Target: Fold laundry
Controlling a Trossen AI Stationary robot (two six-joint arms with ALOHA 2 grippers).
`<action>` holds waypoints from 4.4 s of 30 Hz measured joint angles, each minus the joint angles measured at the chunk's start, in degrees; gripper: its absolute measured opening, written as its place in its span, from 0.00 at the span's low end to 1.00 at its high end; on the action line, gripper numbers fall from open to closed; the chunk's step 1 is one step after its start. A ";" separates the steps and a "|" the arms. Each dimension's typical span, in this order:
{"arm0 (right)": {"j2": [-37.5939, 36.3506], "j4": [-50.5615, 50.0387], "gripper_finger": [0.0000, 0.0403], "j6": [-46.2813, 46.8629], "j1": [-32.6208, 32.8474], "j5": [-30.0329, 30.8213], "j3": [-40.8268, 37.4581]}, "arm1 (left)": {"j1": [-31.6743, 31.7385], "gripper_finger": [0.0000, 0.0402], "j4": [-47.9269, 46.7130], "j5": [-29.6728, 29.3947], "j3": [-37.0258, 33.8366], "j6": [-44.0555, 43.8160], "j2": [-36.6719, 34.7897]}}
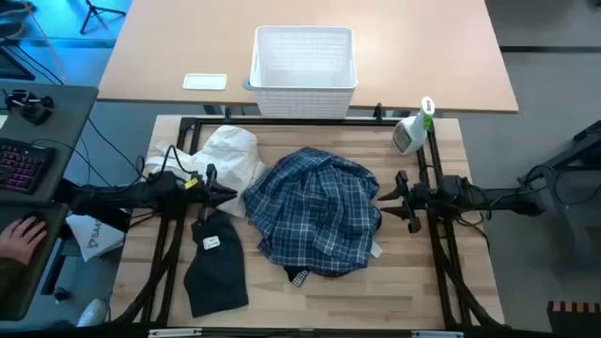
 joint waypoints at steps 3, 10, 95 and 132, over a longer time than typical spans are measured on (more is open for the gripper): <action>0.02 -0.01 0.33 0.02 0.00 0.01 0.02 | 0.01 0.09 0.02 0.00 0.00 -0.01 0.01; 0.00 0.00 0.33 0.01 0.00 0.01 0.02 | 0.00 0.09 0.01 0.01 0.01 -0.02 0.01; 12.92 26.24 0.33 33.03 1.16 25.60 17.55 | 0.01 0.09 4.00 -0.62 0.04 -5.53 0.00; 78.92 -48.04 0.52 24.44 -28.83 7.60 51.77 | 0.00 0.01 3.44 -19.05 15.78 -24.07 16.39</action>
